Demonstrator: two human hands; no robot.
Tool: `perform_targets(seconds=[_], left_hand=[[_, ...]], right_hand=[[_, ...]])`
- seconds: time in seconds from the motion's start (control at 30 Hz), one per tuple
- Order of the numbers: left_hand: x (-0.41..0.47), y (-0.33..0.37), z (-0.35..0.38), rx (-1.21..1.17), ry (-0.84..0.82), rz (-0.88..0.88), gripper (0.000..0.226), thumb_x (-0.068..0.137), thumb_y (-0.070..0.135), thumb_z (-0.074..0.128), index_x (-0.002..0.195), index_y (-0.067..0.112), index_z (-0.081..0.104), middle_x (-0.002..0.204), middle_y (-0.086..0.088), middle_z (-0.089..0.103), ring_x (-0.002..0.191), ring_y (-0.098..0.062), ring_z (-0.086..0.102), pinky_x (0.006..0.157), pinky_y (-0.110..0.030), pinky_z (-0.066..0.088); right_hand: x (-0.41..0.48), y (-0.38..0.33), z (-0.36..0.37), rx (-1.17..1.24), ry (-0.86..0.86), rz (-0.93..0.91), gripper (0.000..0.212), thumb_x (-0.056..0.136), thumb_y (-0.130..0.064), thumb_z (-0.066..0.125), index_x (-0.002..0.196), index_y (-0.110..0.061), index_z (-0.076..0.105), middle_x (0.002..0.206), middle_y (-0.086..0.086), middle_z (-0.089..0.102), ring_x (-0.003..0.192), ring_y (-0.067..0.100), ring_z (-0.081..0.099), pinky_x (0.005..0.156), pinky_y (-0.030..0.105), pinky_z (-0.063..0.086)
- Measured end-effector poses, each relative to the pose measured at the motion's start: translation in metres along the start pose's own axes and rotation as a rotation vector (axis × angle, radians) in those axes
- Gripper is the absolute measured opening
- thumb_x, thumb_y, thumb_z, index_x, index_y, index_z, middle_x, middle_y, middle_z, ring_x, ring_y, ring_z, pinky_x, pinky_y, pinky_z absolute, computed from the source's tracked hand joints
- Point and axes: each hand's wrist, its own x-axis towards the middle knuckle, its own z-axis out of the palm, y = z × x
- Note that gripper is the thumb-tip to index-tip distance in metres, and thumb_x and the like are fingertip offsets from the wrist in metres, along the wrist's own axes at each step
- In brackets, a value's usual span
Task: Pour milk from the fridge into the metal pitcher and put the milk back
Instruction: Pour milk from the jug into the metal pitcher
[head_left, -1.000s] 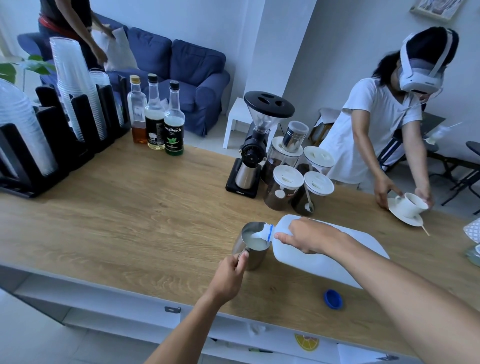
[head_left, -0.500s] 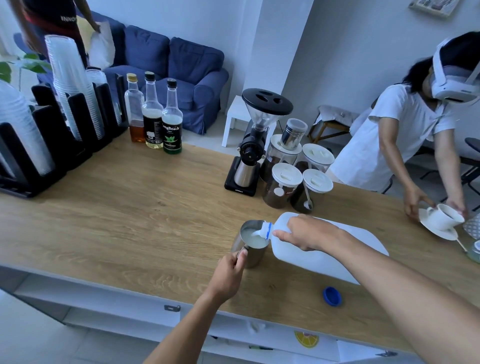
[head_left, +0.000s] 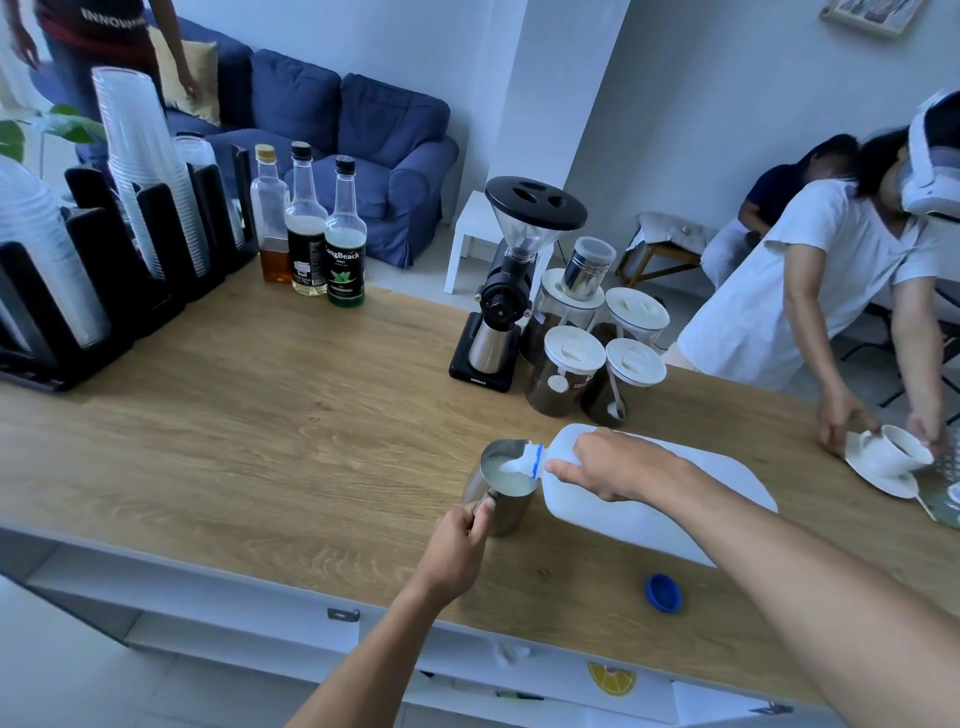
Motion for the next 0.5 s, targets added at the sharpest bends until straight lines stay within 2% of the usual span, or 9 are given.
perform_targets(seconds=[0.5], left_hand=[[-0.0024, 0.0027, 0.0009, -0.015, 0.001, -0.005, 0.045, 0.103, 0.032, 0.037, 0.062, 0.021, 0.021, 0.048, 0.014, 0.019, 0.049, -0.006, 0.017, 0.046, -0.02, 0.016]], right_hand=[[0.0011, -0.001, -0.0003, -0.005, 0.004, -0.002, 0.057, 0.095, -0.059, 0.034, 0.059, -0.014, 0.036, 0.057, 0.0, 0.04, 0.05, 0.016, 0.037, 0.051, 0.032, 0.028]])
